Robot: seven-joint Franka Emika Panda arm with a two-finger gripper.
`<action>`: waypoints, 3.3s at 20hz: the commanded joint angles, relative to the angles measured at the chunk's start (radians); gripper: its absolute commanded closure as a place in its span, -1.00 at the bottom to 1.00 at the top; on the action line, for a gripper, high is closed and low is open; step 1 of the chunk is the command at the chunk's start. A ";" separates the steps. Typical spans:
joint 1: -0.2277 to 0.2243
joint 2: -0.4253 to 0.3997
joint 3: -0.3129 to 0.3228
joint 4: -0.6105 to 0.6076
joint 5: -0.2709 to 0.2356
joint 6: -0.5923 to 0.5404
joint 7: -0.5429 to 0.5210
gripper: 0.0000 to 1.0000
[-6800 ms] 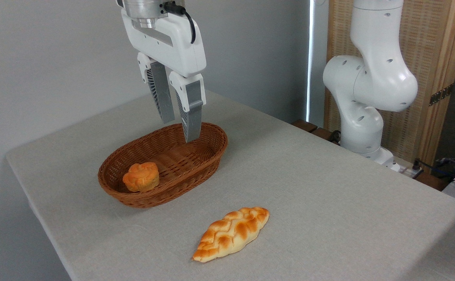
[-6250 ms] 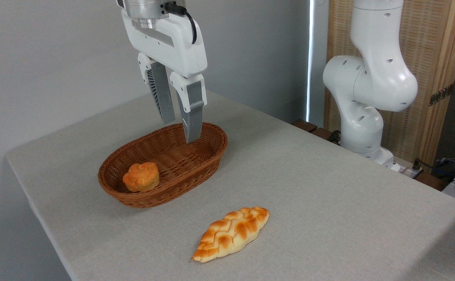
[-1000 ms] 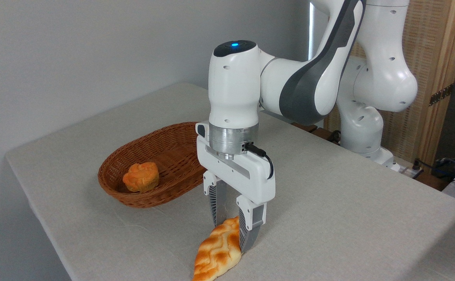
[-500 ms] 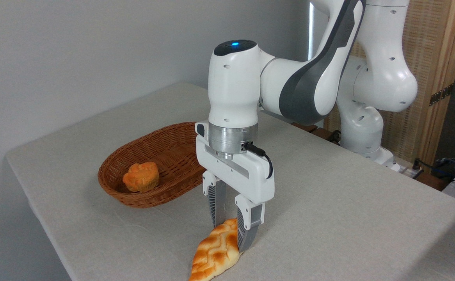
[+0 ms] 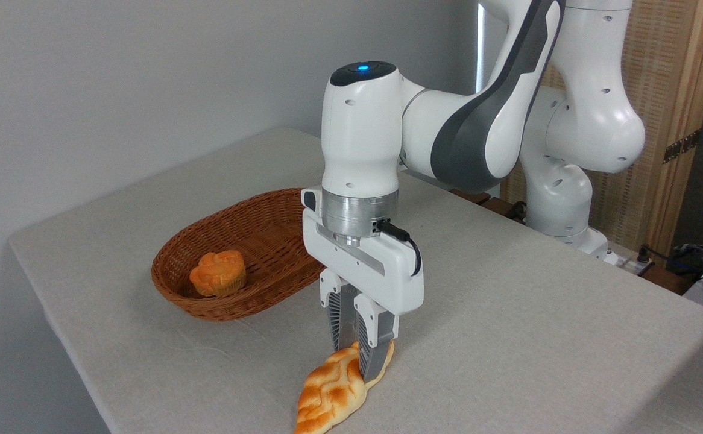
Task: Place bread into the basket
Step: 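Close the gripper on the end of the braided loaf, then lift the braided loaf and carry it over the wicker basket, then lower the loaf into the basket beside the bun and release it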
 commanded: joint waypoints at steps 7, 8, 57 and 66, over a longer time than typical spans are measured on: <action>-0.016 -0.042 0.002 0.023 -0.220 -0.030 0.005 0.27; -0.016 -0.042 0.002 0.050 -0.226 -0.072 0.005 0.27; -0.007 0.006 -0.438 0.317 -0.287 -0.584 -0.429 -0.64; -0.007 0.004 -0.437 0.317 -0.289 -0.584 -0.430 -1.00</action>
